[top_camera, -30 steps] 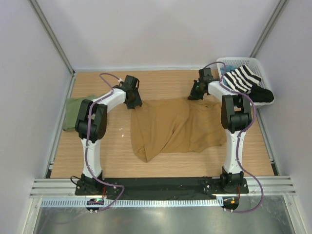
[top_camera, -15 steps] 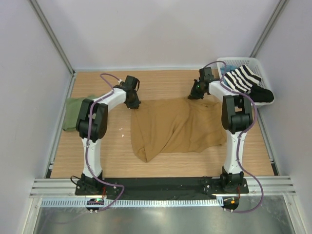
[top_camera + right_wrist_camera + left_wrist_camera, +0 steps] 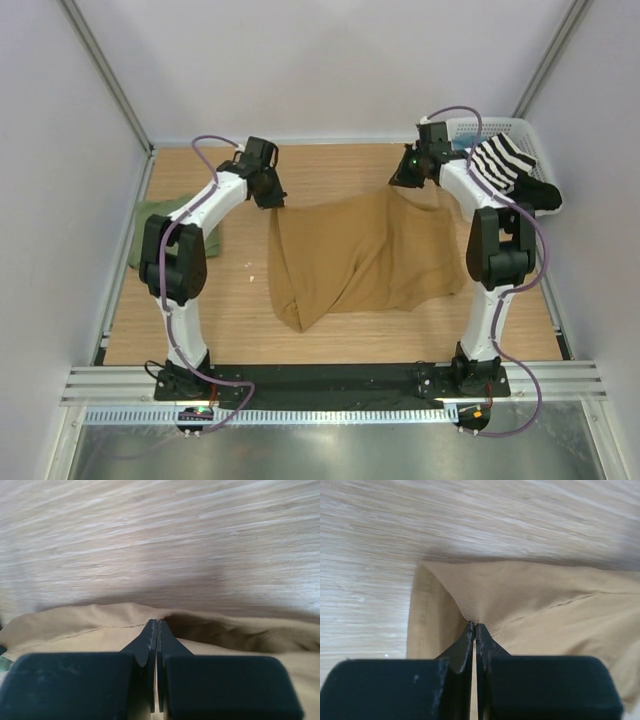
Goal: Fold and stack the tank tops
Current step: Flatten the tank top out
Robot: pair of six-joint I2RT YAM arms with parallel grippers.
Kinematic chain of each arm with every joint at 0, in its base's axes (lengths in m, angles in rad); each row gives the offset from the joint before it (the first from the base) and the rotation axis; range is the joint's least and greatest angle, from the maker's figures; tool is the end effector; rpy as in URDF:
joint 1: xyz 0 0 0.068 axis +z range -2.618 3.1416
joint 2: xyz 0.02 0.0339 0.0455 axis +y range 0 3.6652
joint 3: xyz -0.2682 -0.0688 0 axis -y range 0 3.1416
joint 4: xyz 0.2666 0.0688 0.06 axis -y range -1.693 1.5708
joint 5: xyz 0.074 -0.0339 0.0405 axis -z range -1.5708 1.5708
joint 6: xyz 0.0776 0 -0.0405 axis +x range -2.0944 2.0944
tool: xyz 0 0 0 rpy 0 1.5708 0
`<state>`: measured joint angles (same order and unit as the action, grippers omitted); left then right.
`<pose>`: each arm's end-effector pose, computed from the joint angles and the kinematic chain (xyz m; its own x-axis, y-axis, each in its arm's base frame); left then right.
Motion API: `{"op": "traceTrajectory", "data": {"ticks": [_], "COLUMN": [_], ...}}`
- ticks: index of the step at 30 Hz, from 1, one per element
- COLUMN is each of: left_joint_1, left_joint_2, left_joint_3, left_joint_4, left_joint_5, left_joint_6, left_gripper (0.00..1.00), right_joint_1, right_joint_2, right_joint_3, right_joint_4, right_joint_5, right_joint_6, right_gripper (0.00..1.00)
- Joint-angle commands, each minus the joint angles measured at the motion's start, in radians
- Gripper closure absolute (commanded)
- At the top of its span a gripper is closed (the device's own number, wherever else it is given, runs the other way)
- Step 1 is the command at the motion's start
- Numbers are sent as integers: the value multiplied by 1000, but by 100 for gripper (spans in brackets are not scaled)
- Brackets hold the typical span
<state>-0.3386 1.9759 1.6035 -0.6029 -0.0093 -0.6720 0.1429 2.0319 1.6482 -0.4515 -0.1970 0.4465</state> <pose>0.4538 -0.1591 0.1934 -0.8148 -0.3731 -0.4438 -0.2300 0.9107 -0.3432 0.5024 0.0876 0.1982 -0.7784 0.3158 -0.5426 0.0737 0.9042 0.4207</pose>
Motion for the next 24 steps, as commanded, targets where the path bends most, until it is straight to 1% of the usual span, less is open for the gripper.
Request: {"op": "traceTrajectory", "data": {"ticks": [1, 4, 9, 12, 14, 16, 19, 22, 24], "left_joint_1": [29, 38, 70, 105, 118, 118, 118, 116, 116], "left_joint_2": [-116, -164, -287, -333, -348, -353, -367, -437, -494], "left_joint_3": [27, 18, 18, 74, 146, 231, 333, 381, 374], "left_joint_4": [-5, -8, -17, -58, -101, -124, -165, -202, -204], "left_joint_5": [90, 104, 126, 149, 158, 178, 245, 233, 217], "left_joint_6": [0, 0, -8, -9, -8, -8, -14, -12, -11], "left_gripper": [100, 100, 100, 100, 100, 100, 100, 100, 100], "right_joint_1": [-6, -12, -23, -40, -45, -46, -45, -46, -45], "right_joint_2": [-133, -185, -263, -294, -323, -354, -407, -462, -545], "right_joint_3": [-33, -54, -64, -36, -1, 44, 84, 114, 102], "right_joint_4": [56, 74, 93, 86, 80, 82, 85, 65, 68], "right_joint_5": [-18, -28, -50, -71, -84, -133, -148, -156, -162], "right_joint_6": [4, 14, 27, 34, 37, 29, 38, 34, 31], "right_gripper": [99, 99, 99, 99, 99, 99, 99, 99, 99]}}
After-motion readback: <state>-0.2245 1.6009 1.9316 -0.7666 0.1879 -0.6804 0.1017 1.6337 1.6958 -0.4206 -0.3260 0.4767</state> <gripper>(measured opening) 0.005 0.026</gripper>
